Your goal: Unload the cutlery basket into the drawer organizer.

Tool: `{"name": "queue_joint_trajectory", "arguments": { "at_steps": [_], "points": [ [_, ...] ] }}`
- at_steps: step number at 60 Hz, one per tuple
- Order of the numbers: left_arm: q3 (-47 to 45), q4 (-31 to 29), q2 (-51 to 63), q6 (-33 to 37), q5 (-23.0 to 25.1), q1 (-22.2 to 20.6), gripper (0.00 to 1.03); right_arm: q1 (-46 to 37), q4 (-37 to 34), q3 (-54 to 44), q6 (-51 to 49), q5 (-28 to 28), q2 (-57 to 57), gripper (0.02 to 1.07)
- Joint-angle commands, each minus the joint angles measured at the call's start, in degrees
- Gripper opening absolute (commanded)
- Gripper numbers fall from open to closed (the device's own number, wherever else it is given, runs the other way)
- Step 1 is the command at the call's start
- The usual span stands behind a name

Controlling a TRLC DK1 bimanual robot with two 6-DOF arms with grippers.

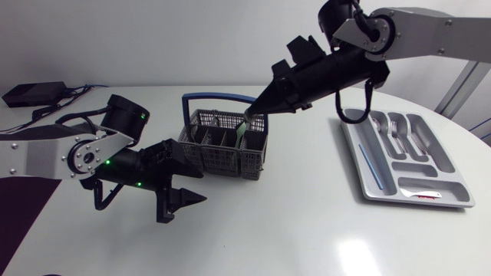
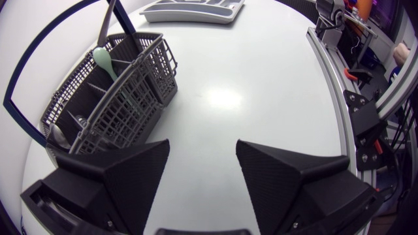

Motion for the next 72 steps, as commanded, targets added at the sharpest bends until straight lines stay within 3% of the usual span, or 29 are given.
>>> {"name": "queue_joint_trajectory", "arguments": {
  "at_steps": [1,11,17,22,36,50,60,72],
  "points": [
    [-1.7,0.0,-1.0,-0.9,0.0,-1.0,0.72,-1.1,-4.3,2.0,-2.7,-2.6,-1.5,0.09],
    [-1.7,0.0,-1.5,-1.5,-0.8,-1.9,0.72,-3.4,-14.3,2.6,-9.2,-4.4,-3.7,0.09],
    [-1.7,0.0,-2.2,-1.8,-1.1,-2.0,0.72,-7.0,-23.9,1.8,-16.8,-3.4,-5.8,0.09],
    [-1.8,0.0,-2.6,-1.9,-1.2,-2.0,0.72,-9.7,-29.8,0.0,-22.0,0.4,-7.6,0.09],
    [-1.4,0.0,-2.7,-2.5,-1.7,-3.1,0.72,-21.8,-37.6,-7.4,-30.3,10.6,-14.6,0.09],
    [-1.1,0.0,-2.7,-2.7,-1.9,-4.1,0.72,-35.9,-37.5,-12.3,-34.3,23.3,-18.1,0.1],
    [-1.3,0.0,-3.3,-2.5,-1.9,-4.2,0.72,-45.9,-29.3,-14.7,-27.3,32.5,-18.2,0.08],
    [-1.6,0.0,-4.1,-2.3,-1.8,-3.9,0.72,-52.4,-20.1,-18.9,-26.3,37.1,-14.6,0.08]
  ]
}}
